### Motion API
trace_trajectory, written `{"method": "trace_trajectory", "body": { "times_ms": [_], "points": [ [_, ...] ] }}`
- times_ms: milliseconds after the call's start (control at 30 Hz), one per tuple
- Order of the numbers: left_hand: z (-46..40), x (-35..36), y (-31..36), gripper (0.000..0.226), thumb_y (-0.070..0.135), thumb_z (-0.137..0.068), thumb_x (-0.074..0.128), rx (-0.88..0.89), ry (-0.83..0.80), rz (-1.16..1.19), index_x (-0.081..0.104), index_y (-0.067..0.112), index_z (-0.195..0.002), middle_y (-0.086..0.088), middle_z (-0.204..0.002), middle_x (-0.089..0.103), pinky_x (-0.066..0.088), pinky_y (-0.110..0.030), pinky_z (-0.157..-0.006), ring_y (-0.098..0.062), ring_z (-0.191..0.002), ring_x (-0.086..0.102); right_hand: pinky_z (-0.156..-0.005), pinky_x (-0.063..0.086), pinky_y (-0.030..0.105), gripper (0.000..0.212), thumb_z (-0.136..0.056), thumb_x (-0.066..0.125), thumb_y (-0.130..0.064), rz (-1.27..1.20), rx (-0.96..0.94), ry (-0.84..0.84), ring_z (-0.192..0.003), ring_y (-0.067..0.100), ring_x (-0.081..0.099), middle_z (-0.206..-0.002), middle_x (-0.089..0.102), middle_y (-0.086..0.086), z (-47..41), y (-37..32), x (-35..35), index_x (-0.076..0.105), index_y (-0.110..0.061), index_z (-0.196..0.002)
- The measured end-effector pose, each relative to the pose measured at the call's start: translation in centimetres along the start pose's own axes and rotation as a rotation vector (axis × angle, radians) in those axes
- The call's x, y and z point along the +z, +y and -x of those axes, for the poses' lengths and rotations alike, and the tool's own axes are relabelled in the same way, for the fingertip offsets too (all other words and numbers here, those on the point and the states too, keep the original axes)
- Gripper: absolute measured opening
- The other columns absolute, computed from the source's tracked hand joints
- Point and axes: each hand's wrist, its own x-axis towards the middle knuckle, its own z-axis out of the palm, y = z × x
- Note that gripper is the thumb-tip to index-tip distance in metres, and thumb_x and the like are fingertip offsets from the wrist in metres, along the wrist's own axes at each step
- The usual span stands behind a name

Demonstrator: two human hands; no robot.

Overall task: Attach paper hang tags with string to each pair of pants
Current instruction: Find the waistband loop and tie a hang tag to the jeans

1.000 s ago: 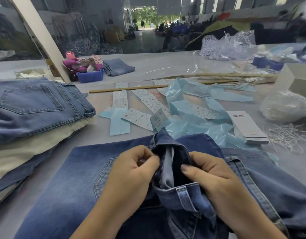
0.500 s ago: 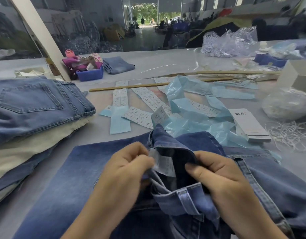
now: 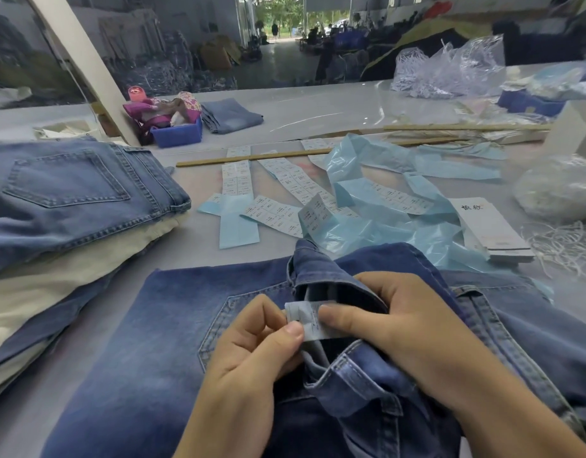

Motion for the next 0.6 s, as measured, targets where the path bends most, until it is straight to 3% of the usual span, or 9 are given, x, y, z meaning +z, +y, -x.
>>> {"method": "trace_trajectory", "body": {
  "times_ms": [133, 233, 300, 367, 467, 600],
  "points": [
    [-0.2, -0.1, 0.3, 0.018, 0.022, -0.057, 0.069, -0.023, -0.050, -0.003, 0.052, 0.018, -0.053, -0.013, -0.061, 0.052, 0.049, -0.020, -0.051, -0.015, -0.054, 0.053, -0.055, 0.041, 0.033, 0.028, -0.078, 0.079, -0.025, -0.077, -0.001, 0.073, -0.056, 0.013, 0.050, -0.060, 0.058, 0.008, -0.6, 0.0, 0.2, 0.065, -0.001, -0.073],
    [-1.0, 0.2, 1.4, 0.019, 0.010, -0.069, 0.058, -0.034, -0.149, -0.037, 0.052, 0.019, -0.054, -0.018, -0.078, 0.068, 0.051, -0.021, -0.055, -0.016, -0.060, 0.061, -0.051, 0.036, 0.030, 0.027, -0.067, 0.069, -0.022, -0.135, -0.007, 0.130, -0.054, 0.015, 0.045, -0.057, 0.051, 0.006, -1.2, -0.4, -0.2, 0.061, 0.004, -0.069],
    [-1.6, 0.7, 2.3, 0.021, 0.012, -0.073, 0.055, -0.013, -0.172, -0.082, 0.052, 0.021, -0.054, -0.016, -0.076, 0.066, 0.050, -0.023, -0.056, -0.019, -0.061, 0.058, -0.049, 0.039, 0.030, 0.025, -0.067, 0.075, -0.021, -0.161, -0.006, 0.166, -0.055, 0.016, 0.048, -0.058, 0.056, 0.009, -1.5, -1.0, -0.5, 0.066, 0.002, -0.071],
    [-2.0, 1.1, 3.2, 0.021, 0.029, -0.073, 0.064, 0.019, -0.156, -0.172, 0.052, 0.020, -0.058, -0.013, -0.069, 0.054, 0.044, -0.031, -0.058, -0.022, -0.063, 0.049, -0.047, 0.041, 0.026, 0.026, -0.064, 0.085, -0.023, -0.143, -0.010, 0.188, -0.053, 0.014, 0.051, -0.056, 0.059, 0.007, -1.5, -1.7, -0.6, 0.068, -0.002, -0.069],
    [-2.3, 1.5, 3.6, 0.038, 0.058, -0.062, 0.068, 0.034, -0.125, -0.363, 0.052, 0.023, -0.058, -0.003, -0.060, 0.051, 0.041, -0.034, -0.057, -0.018, -0.059, 0.047, -0.042, 0.036, 0.022, 0.045, -0.056, 0.088, -0.038, -0.049, -0.013, 0.199, -0.047, 0.009, 0.045, -0.050, 0.052, 0.001, -1.3, -2.2, -0.2, 0.062, -0.002, -0.064],
    [-2.4, 1.2, 2.8, 0.029, 0.040, -0.062, 0.068, 0.016, -0.052, -0.430, 0.048, 0.020, -0.058, -0.008, -0.062, 0.047, 0.035, -0.038, -0.058, -0.019, -0.060, 0.041, -0.048, 0.036, 0.032, 0.062, -0.050, 0.084, -0.050, 0.084, -0.004, 0.235, -0.052, 0.011, 0.043, -0.054, 0.050, 0.009, -1.1, -2.3, 0.3, 0.060, 0.003, -0.070]
  ]
}}
